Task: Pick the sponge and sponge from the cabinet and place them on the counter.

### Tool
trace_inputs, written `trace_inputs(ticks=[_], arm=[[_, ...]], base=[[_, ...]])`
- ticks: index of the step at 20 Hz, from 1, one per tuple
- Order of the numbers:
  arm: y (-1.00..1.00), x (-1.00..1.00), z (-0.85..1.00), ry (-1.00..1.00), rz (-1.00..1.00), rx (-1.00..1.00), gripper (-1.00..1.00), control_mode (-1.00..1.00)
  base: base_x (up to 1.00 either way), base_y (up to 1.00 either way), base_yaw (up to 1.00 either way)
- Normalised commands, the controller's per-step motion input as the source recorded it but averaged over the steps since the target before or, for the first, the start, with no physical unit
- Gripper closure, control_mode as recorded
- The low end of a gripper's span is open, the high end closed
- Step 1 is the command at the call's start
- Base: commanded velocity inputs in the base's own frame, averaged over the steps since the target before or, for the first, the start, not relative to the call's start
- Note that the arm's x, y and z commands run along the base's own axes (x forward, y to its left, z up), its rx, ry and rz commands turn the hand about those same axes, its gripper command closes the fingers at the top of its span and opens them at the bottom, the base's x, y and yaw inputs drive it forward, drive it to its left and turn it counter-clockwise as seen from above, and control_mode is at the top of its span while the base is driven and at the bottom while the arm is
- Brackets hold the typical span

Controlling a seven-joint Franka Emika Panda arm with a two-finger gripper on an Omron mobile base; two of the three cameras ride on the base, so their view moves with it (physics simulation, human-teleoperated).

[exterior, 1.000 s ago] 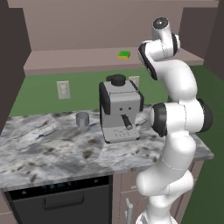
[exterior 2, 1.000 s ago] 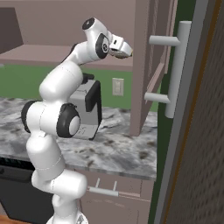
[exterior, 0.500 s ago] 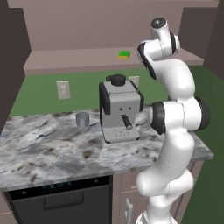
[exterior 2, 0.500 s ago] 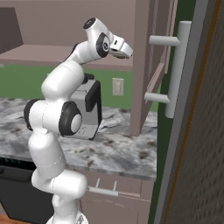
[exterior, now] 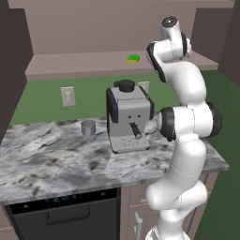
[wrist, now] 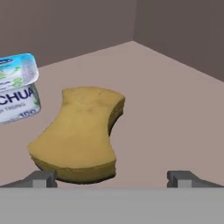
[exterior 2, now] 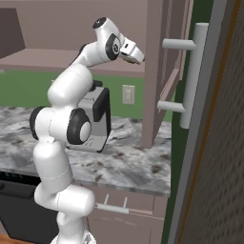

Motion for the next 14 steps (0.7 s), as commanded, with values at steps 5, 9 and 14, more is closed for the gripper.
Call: trace_inputs(ticks=[5,9,14], arm=[[0.00,0.00,0.09,0.00,-0.01,0.06,-1.00,-1.00],[0.00,-0.02,0.17,0.00,0.00,0.04,-1.00,-1.00],[0.01,-0.01,0.17,0.00,0.00,0.04,-1.00,-1.00]], base=[[0.00,0.00,0.00],[0.00,0.00,0.00],[0.00,0.00,0.00]])
